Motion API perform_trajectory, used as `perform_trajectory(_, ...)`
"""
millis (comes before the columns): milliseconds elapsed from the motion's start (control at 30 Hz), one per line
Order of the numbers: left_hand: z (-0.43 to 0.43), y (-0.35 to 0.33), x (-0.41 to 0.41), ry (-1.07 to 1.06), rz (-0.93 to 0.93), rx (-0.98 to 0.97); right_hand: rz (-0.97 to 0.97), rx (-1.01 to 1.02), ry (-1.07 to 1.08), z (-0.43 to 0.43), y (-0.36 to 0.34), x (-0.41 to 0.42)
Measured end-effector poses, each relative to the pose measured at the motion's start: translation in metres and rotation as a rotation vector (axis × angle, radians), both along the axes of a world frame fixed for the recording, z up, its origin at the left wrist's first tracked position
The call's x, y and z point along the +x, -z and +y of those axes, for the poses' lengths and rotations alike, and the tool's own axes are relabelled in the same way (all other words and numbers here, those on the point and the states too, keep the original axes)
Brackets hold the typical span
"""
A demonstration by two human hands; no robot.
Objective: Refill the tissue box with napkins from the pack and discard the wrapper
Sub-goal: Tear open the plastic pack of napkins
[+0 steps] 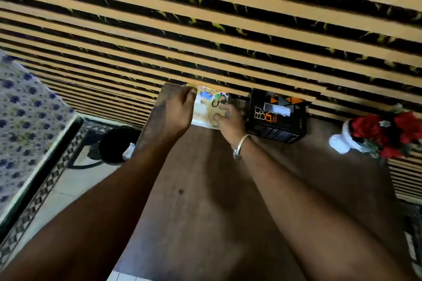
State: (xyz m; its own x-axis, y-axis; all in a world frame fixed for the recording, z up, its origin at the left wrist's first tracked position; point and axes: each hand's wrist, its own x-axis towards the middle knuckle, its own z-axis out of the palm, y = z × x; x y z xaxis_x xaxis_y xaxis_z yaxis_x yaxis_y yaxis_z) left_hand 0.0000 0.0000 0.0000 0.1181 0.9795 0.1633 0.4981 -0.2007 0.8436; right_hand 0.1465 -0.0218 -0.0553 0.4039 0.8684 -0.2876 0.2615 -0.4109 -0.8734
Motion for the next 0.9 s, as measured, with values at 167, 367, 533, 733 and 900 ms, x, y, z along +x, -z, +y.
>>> perform_trajectory(167, 0.029, 0.058, 0.002, -0.063, -0.042, -0.200, -0.108, -0.057, 0.004, 0.023, 0.038, -0.003)
perform_trajectory(367, 0.054, 0.105, -0.001, -0.034, -0.073, -0.299, -0.196, -0.083, 0.028, 0.043, 0.066, 0.002)
perform_trajectory(533, 0.061, 0.112, -0.004, -0.061, -0.009, -0.244, -0.145, -0.100, 0.083, 0.051, 0.076, 0.002)
perform_trajectory(733, 0.074, 0.124, -0.006, -0.146, 0.266, -0.213, -0.101, -0.115, 0.077, 0.053, 0.082, 0.006)
perform_trajectory(900, 0.077, 0.130, -0.001, -0.141, 0.107, -0.409, -0.042, -0.191, 0.091, 0.059, 0.073, 0.007)
